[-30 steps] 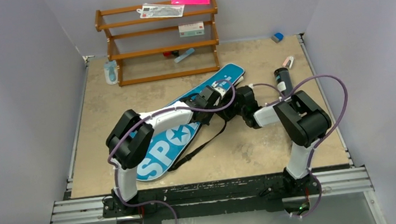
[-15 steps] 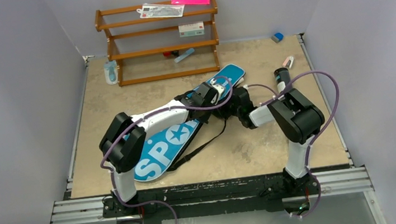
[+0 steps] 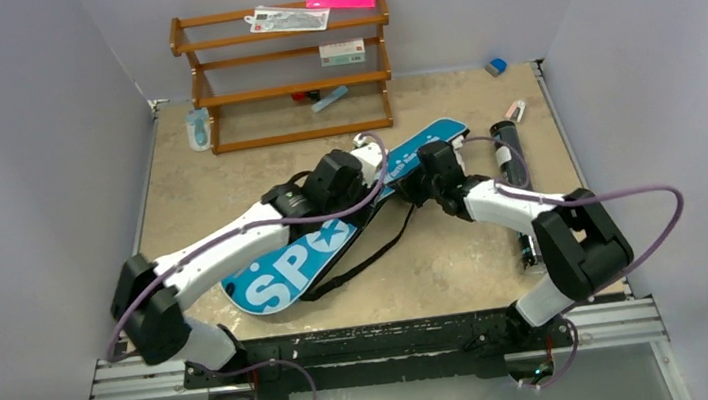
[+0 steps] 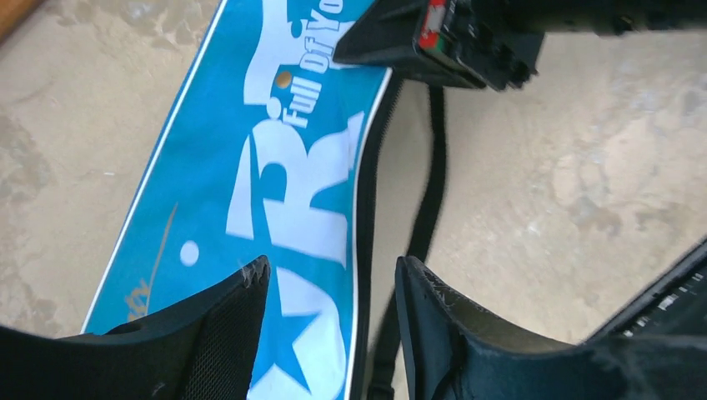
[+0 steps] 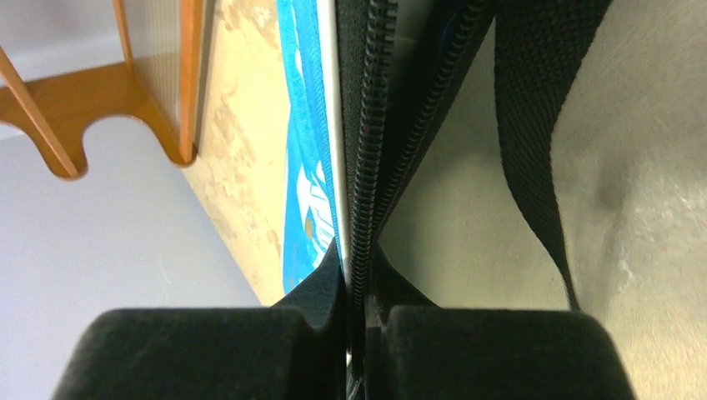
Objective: Pack up the badminton gear
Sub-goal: Adjust the racket bag at the center of the board.
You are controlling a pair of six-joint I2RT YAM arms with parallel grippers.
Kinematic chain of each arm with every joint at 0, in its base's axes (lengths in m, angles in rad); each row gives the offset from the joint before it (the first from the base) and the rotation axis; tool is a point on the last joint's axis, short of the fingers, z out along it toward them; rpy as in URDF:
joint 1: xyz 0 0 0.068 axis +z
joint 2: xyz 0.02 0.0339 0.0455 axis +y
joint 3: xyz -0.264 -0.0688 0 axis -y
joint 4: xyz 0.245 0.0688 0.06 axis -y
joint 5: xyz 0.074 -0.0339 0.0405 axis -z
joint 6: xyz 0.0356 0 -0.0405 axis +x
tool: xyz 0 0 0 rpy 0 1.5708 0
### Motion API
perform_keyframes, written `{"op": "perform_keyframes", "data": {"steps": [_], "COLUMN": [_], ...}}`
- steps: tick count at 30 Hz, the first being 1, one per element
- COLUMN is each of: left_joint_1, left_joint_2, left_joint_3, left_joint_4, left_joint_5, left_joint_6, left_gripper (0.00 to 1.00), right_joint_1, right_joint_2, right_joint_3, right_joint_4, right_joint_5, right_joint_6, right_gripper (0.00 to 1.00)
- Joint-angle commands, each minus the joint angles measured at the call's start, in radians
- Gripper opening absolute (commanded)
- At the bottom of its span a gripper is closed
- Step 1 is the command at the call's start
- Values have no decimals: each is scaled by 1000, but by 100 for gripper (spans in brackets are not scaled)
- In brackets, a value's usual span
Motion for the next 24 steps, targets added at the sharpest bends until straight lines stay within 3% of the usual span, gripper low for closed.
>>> {"op": "perform_keyframes", "data": {"steps": [1,5,16,21,24], "left_joint_1": [-21,-25,-25,-27,-30], "left_joint_2": [-175,-302,-534,-612,-648], "left_joint_3": [-52,-93,-242,-303,-334], "left_joint_4": [-17,-50,-133,-150,-141], "left_joint_5": [-21,-12,26,127,131], "left_joint_6": [-26,-15,89,263,288], "left_gripper": [56,59,73,76,79], "right_joint_1": [-15,-57,-198,-222,-223], "right_joint_2": [-102,-119,-28,36,66], "right_joint_3": [99,137,540,684,731], "right_joint_4": [-193,-207,-569,-669,-695], "right_joint_5": [141,111,52,34,25], "right_joint_6": [-36,-118,-307,-361,-352], "right_gripper": [0,0,0,0,0]}}
